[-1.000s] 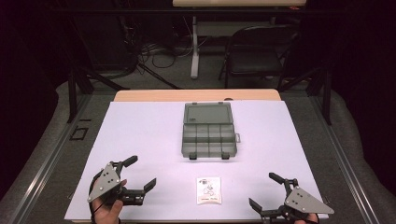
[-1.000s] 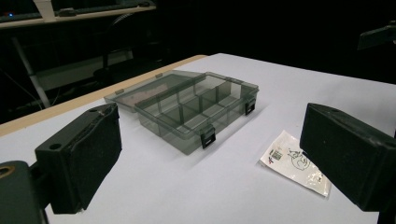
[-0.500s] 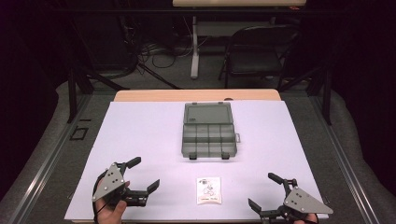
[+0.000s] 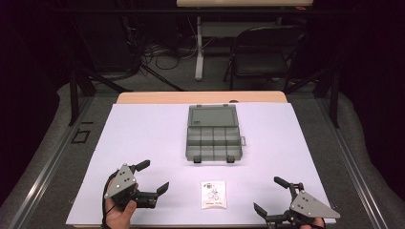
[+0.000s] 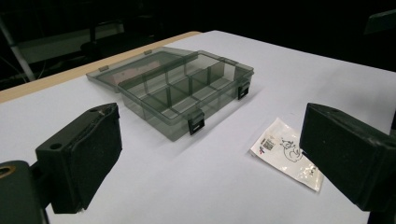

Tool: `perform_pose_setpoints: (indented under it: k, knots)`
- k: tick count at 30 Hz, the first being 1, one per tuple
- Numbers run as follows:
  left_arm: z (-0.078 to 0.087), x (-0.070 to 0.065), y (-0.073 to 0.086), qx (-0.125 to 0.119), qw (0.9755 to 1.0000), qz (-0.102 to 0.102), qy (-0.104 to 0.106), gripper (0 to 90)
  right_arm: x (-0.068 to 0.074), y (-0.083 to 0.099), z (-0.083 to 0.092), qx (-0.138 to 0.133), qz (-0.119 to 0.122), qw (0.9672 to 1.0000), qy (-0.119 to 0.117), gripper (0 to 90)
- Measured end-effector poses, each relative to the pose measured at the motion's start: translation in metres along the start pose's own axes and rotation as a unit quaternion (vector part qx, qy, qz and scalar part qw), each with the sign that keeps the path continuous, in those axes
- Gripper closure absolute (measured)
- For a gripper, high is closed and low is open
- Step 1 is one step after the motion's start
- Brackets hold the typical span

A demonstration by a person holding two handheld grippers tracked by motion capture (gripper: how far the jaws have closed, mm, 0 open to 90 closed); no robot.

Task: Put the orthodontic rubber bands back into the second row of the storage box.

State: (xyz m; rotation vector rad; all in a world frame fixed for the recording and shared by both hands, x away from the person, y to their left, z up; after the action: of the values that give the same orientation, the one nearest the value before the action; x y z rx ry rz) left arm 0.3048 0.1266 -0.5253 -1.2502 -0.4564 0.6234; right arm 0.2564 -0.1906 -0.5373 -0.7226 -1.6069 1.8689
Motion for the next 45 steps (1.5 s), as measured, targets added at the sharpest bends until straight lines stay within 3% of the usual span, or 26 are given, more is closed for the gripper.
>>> perform_pose_setpoints:
  k: [12, 19, 24, 26, 27, 29, 35, 45]
  knots:
    - [-0.019, 0.009, 0.001, 0.033, 0.9994, 0.007, -0.004, 5.9, 0.000, 0.001, 0.000, 0.005, 0.000, 1.0000, -0.001, 0.0]
    - [-0.035, 0.006, -0.003, 0.046, 0.9985, 0.020, 0.023, 5.9, -0.001, 0.001, -0.001, 0.000, -0.002, 1.0000, 0.001, 0.0]
    - [-0.048, 0.003, -0.005, 0.054, 0.9978, 0.029, 0.025, 6.0, -0.001, 0.002, 0.000, 0.006, -0.001, 1.0000, 0.001, 0.0]
    - [-0.052, 0.001, -0.006, 0.059, 0.9971, 0.038, 0.029, 8.1, -0.001, 0.002, 0.000, 0.007, -0.001, 1.0000, 0.001, 0.0]
    - [-0.054, 0.000, -0.006, 0.060, 0.9968, 0.041, 0.032, 15.3, -0.001, 0.002, 0.000, 0.007, -0.001, 1.0000, 0.001, 0.0]
    - [-0.058, 0.000, -0.007, 0.064, 0.9969, 0.035, 0.029, 15.9, -0.001, 0.002, 0.000, 0.007, -0.001, 1.0000, 0.001, 0.0]
    - [-0.071, -0.007, -0.005, 0.087, 0.9949, 0.033, 0.039, 15.9, -0.001, 0.002, 0.000, 0.008, -0.001, 1.0000, 0.000, 0.0]
    - [-0.092, -0.023, -0.002, 0.116, 0.9900, 0.033, 0.074, 15.7, -0.001, 0.002, 0.000, 0.008, -0.001, 1.0000, 0.000, 0.0]
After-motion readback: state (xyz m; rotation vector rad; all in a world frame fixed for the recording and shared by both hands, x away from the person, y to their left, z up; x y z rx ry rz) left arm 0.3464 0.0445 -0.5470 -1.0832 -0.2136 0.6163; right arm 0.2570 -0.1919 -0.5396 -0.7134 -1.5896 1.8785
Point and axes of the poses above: each handheld gripper's, and its own axes: z roughly backward along the jaws, y roughly out of its underside, x roughly to its left, the point moved 10 cm from there along -z, roughly forward along the jaws, and after that the axes turned 4 degrees about -x, right-handed, at the moved point
